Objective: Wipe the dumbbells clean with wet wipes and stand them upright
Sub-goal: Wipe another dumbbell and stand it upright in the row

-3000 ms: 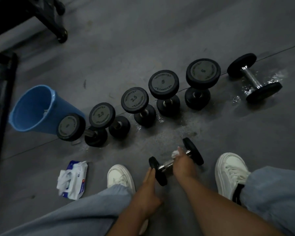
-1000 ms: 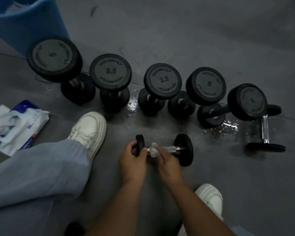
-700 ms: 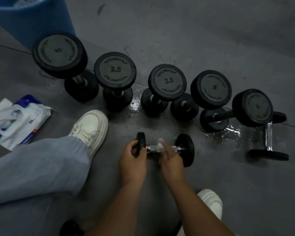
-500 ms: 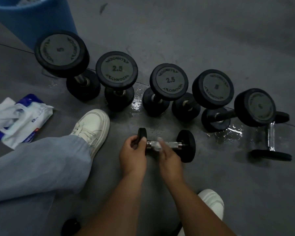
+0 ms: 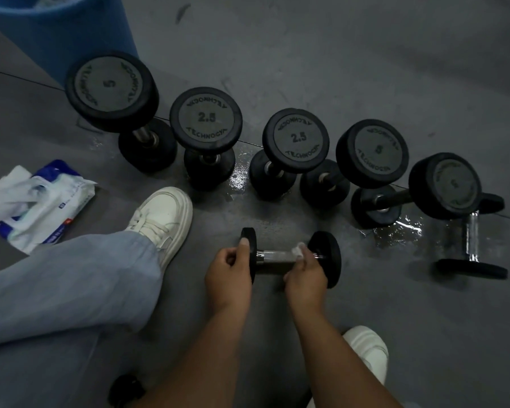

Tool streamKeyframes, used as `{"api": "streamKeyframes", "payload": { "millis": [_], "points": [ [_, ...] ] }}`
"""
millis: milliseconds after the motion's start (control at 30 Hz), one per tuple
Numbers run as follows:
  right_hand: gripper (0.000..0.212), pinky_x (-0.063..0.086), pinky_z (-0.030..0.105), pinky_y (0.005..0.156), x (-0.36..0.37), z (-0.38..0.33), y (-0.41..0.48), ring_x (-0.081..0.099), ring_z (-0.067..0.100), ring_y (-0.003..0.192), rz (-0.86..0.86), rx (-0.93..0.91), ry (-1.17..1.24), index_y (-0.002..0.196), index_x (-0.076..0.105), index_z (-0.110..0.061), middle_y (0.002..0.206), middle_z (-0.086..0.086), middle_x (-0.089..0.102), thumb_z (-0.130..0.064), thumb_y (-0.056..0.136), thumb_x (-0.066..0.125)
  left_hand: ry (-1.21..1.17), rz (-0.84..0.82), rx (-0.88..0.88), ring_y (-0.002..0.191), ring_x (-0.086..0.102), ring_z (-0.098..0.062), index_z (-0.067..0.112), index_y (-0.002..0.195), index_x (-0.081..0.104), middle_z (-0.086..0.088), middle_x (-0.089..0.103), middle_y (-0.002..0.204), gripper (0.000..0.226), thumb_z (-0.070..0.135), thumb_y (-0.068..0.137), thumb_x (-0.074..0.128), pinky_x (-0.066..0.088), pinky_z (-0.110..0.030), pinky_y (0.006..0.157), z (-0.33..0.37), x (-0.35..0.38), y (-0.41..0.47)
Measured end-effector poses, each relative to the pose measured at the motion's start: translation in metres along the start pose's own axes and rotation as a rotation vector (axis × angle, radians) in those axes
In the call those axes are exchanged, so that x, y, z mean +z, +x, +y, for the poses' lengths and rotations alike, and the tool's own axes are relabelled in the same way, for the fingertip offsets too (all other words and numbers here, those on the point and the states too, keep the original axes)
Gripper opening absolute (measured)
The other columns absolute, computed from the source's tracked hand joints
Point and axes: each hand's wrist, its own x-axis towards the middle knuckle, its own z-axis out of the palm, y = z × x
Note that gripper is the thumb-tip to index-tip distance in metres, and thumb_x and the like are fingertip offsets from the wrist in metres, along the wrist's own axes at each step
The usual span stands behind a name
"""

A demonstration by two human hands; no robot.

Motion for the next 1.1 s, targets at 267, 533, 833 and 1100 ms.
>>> {"api": "streamKeyframes", "payload": {
  "millis": [267, 533, 833, 1100],
  "points": [
    [0.033, 0.036, 0.016, 0.091, -0.013, 0.008, -0.027, 0.059, 0.018, 0.113, 0.009, 0.038, 0.020, 0.130, 0.058, -0.031, 0.120, 0.000, 0.066, -0.033, 0.101, 0.044, 0.202, -0.033, 0.093, 0.083, 0.063, -0.018, 0.023, 0.084, 0.057, 0.002, 0.066, 0.090, 0.030, 0.052, 0.090, 0.058, 0.049, -0.032, 0.074, -0.033, -0.008, -0.022],
    [0.034, 0.033, 0.012, 0.088, -0.017, 0.013, -0.045, 0.057, 0.018, 0.117, 0.020, 0.082, -0.031, 0.132, 0.057, -0.018, 0.125, 0.004, 0.064, -0.024, 0.102, 0.044, 0.261, -0.055, -0.129, 0.076, 0.053, -0.022, 0.018, 0.079, 0.056, 0.003, 0.056, 0.076, 0.052, 0.068, 0.090, 0.047, 0.037, -0.031, 0.071, -0.031, -0.017, -0.035],
    [0.036, 0.035, 0.021, 0.099, -0.034, 0.034, -0.075, 0.055, 0.017, 0.116, -0.030, 0.118, -0.013, 0.136, 0.052, -0.025, 0.130, 0.000, 0.059, -0.026, 0.102, 0.044, 0.570, -0.191, -0.063, 0.101, 0.063, -0.030, 0.015, 0.092, 0.062, -0.009, 0.068, 0.104, 0.051, 0.064, 0.093, 0.046, 0.042, -0.031, 0.077, -0.036, -0.033, -0.044],
    [0.025, 0.041, 0.012, 0.076, -0.029, 0.033, -0.092, 0.061, 0.005, 0.082, -0.104, -0.016, -0.110, 0.115, 0.065, -0.029, 0.092, -0.008, 0.067, -0.029, 0.101, 0.044, 0.598, -0.414, 0.031, 0.105, 0.065, -0.025, 0.016, 0.116, 0.068, -0.008, 0.071, 0.111, 0.032, 0.036, 0.090, 0.066, 0.049, -0.029, 0.084, -0.045, -0.052, -0.064]
  ]
}}
